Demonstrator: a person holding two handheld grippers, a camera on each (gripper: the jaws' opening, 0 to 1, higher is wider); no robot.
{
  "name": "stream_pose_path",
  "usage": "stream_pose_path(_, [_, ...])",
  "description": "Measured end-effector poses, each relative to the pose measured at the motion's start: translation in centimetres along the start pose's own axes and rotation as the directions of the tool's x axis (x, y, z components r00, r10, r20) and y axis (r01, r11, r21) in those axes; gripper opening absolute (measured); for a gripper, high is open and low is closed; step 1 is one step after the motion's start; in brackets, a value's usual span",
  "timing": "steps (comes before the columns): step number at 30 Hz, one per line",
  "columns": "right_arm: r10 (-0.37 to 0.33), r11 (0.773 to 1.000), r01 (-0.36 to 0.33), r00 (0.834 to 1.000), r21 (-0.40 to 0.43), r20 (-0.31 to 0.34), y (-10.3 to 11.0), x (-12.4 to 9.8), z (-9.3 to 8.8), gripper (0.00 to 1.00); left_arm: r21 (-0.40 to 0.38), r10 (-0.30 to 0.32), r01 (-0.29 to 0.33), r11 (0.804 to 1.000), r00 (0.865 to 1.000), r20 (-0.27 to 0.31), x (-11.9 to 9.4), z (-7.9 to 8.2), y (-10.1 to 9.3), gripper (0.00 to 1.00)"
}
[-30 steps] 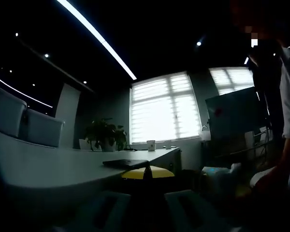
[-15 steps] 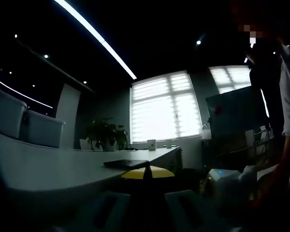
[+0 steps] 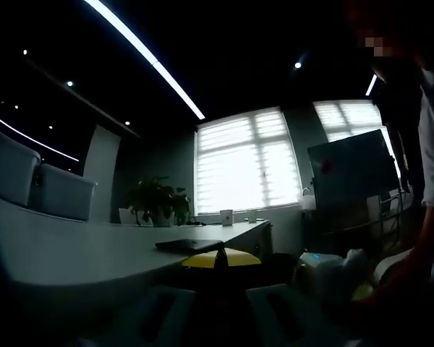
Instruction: Clamp the fixed fixture on the desktop, loosen the retaining clip, secure it to the edge of the desk, and tighten the retaining clip.
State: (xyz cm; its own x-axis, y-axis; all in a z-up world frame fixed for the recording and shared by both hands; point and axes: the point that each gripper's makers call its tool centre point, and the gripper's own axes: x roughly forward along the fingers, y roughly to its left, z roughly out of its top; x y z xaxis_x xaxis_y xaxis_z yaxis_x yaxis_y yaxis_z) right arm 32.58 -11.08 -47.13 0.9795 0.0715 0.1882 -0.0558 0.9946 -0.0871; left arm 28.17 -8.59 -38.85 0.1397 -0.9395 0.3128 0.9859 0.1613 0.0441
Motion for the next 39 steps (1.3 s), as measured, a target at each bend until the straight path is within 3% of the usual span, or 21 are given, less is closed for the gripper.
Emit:
stream_pose_path(6, [0.152, 0.988, -0.152, 0.988, 0.026, -0.020, 0.2, 0.5, -0.2, 0.25, -0.005, -0.004, 0.004, 1.000, 1.000, 0.003, 0.0, 0.0, 0.0, 0.01])
stream_pose_path(12, [0.198, 0.980, -0.198, 0.980, 0.017, -0.016, 0.3, 0.9, -0.3, 0.25, -0.002, -0.004, 0.004, 1.000, 1.000, 0.000, 0.0, 0.1, 0.0, 0.01])
stream_pose_path(13, [0.188, 0.982, -0.188, 0.982, 0.023, -0.015, 0.4, 0.9, -0.3, 0.25, -0.002, -0.004, 0.004, 1.000, 1.000, 0.001, -0.1, 0.1, 0.0, 0.01])
stream_pose_path(16, [0.063, 0.996, -0.062, 0.998, 0.070, -0.004, -0.5, 0.5, -0.4, 0.30, -0.004, -0.004, 0.004, 1.000, 1.000, 0.004, 0.0, 0.1, 0.0, 0.01])
stream_pose_path(19, [-0.036, 0.991, 0.035, 0.999, 0.127, 0.004, -1.6, -0.6, -0.7, 0.33, -0.002, -0.004, 0.004, 1.000, 1.000, 0.001, 0.0, 0.0, 0.0, 0.01])
stream_pose_path(21, [-0.074, 0.990, 0.075, 0.997, 0.123, -0.015, -1.3, -1.3, -1.3, 0.34, -0.002, -0.004, 0.004, 1.000, 1.000, 0.002, 0.0, 0.0, 0.0, 0.01])
stream_pose_path(26, [-0.160, 0.987, 0.160, 0.987, 0.012, -0.027, 0.2, -2.7, -0.8, 0.42, -0.007, -0.002, 0.002, 1.000, 1.000, 0.004, 0.0, 0.0, 0.0, 0.01])
stream_pose_path(29, [-0.258, 0.963, 0.256, 0.966, -0.078, -0.009, 0.2, -3.4, -0.1, 0.41, -0.004, -0.001, 0.001, 1.000, 1.000, 0.000, 0.0, 0.0, 0.0, 0.01])
stream_pose_path(35, [-0.295, 0.953, 0.292, 0.955, -0.081, -0.029, -0.1, -2.2, -0.3, 0.39, -0.001, 0.003, -0.003, 1.000, 1.000, -0.001, 0.0, 0.0, 0.0, 0.01])
stream_pose_path(39, [-0.322, 0.946, 0.321, 0.946, -0.034, -0.021, -1.1, -1.5, -0.3, 0.37, 0.001, 0.000, 0.000, 1.000, 1.000, -0.003, 0.0, 0.0, 0.0, 0.01])
